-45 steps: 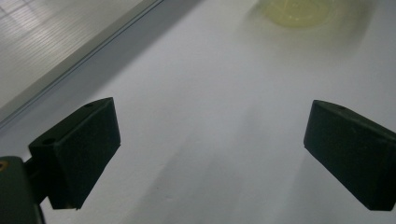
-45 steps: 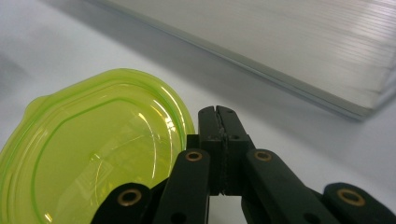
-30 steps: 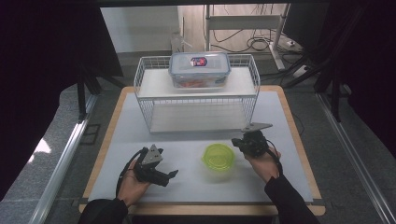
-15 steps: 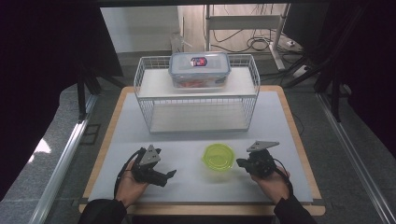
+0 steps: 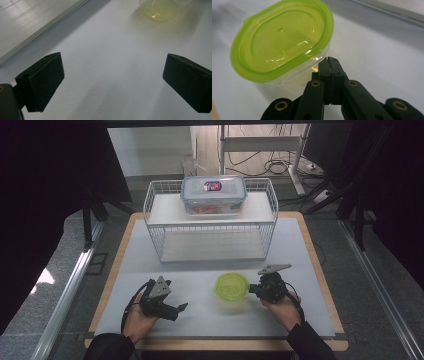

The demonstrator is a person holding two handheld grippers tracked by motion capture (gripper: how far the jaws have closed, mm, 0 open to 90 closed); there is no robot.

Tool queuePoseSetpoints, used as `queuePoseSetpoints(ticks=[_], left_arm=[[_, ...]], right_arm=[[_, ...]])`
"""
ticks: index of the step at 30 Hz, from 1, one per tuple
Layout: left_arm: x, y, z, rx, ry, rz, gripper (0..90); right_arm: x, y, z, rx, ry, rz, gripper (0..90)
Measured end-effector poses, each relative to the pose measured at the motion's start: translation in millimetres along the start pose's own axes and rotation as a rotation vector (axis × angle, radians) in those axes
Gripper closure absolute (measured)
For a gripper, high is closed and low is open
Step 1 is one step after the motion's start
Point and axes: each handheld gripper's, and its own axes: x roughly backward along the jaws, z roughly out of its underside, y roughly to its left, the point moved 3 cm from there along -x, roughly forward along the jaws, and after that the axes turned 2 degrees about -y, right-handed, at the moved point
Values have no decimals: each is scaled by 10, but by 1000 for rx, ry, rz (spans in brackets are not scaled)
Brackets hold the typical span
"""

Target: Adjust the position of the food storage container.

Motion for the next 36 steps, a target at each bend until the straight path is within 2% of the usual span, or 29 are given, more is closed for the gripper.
queuePoseSetpoints(ticks=[13,18,22,25,26,27,30,31,32,33,34,36], left_arm=[[-26,-14,5,-8,18,5,34],[-23,-7,9,-3,18,5,34],[-8,2,10,3,13,10,34],[-1,-1,7,0,16,10,34],[2,-8,4,-5,15,8,33],[6,-15,-1,-13,16,5,33],[27,-44,21,-26,25,2,33],[27,-44,21,-26,25,2,33],[34,-46,34,-22,30,4,32],[34,-46,34,-22,30,4,32],[33,-41,49,-15,36,9,32],[27,-38,60,-14,42,11,32]], right_arm=[[-203,-150,-80,-26,5,-23,899],[-372,-178,-203,-3,2,-36,899],[-366,-194,-200,29,11,-2,886],[-327,-213,-194,36,13,16,845],[-268,-233,-190,47,5,37,785],[-268,-233,-190,47,5,37,785],[-184,-275,-148,68,-2,69,658],[-184,-275,-148,68,-2,69,658],[-151,-296,-116,73,7,83,585],[-151,-296,-116,73,7,83,585],[-112,-314,-81,74,9,91,514],[-62,-325,-48,72,10,94,451]])
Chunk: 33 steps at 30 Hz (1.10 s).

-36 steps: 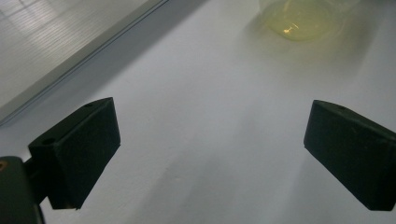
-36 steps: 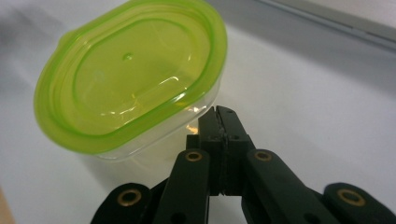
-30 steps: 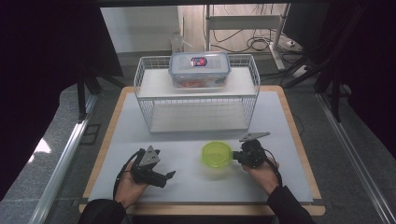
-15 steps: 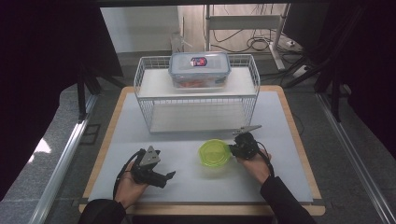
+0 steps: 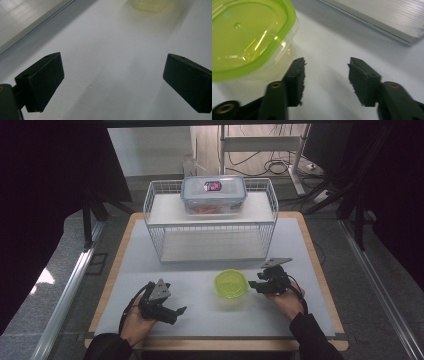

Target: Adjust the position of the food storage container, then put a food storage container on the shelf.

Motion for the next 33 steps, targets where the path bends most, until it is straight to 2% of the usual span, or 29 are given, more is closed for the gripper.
queuePoseSetpoints(ticks=[6,9,13,14,16,21,25,33], left_arm=[[-13,-7,2,0,0,-1,32],[-16,-10,2,-1,2,1,32],[-22,-13,0,-6,1,1,32],[-22,-13,0,-6,1,1,32],[-25,-11,4,-5,2,4,32],[-23,-13,1,-8,-1,1,32],[-27,-10,3,-5,-2,-1,32],[-37,-12,7,-10,5,-4,32]], right_arm=[[138,-26,68,-7,-26,8,293],[142,-41,92,-11,-26,18,264],[131,-51,83,-35,-37,-4,143],[131,-51,83,-35,-37,-4,143],[129,-36,63,-29,-52,4,84],[133,-26,39,-31,-69,15,50],[186,-42,4,-65,-85,14,36],[285,-11,-83,-72,-108,-36,26]])
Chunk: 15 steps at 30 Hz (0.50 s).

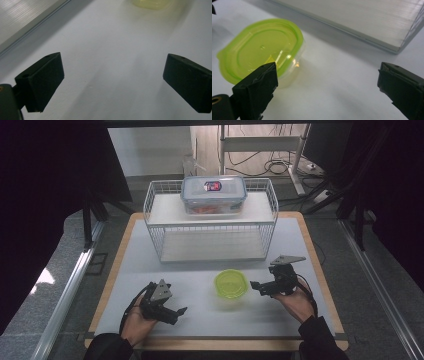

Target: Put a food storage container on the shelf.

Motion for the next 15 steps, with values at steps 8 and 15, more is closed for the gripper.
queuePoseSetpoints(ticks=[8,15], left_arm=[[8,5,-3,-4,-2,-4,32],[5,1,-5,-9,-1,-4,32]], right_arm=[[-11,96,-105,-49,29,-77,122],[-161,136,-177,-109,82,-178,376]])
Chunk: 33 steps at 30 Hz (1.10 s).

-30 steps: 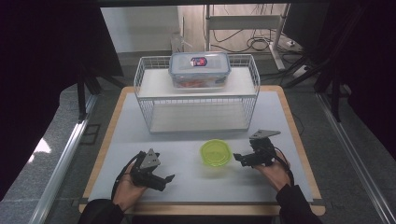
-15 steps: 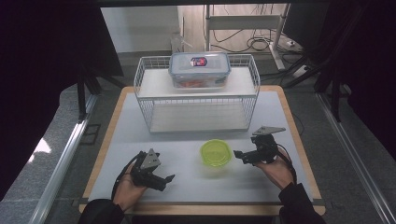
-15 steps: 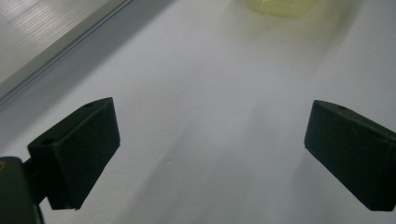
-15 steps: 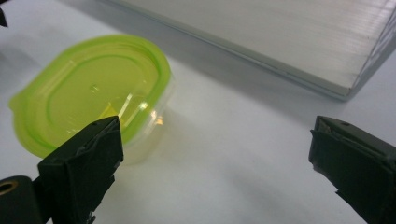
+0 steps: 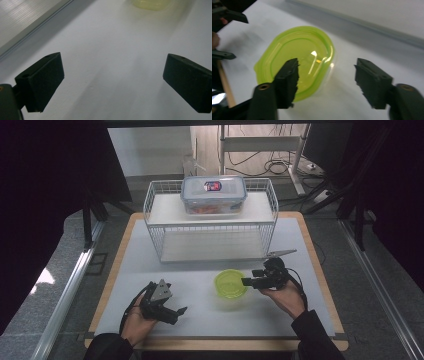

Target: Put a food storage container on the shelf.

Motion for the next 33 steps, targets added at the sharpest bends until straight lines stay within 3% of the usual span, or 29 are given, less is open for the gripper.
queuePoseSetpoints(ticks=[2,9,13,14,21,24,33], left_arm=[[-1,-2,1,-1,1,1,33],[-4,-8,0,-5,2,2,33],[-3,-14,-2,-7,0,1,33],[-3,-15,-3,-8,-1,2,33],[-8,-21,-3,-11,2,4,33],[-7,-22,-4,-14,2,3,33],[0,-23,-6,-15,-3,2,34]], right_arm=[[-88,-15,-9,-52,26,-48,441],[-170,-62,-17,-98,43,-97,577],[-159,-106,-27,-139,39,-113,722],[-165,-104,-24,-121,49,-91,722],[-208,-95,-60,-134,64,-92,729],[-242,-100,-84,-181,77,-153,799],[-241,-53,-106,-196,64,-180,810]])
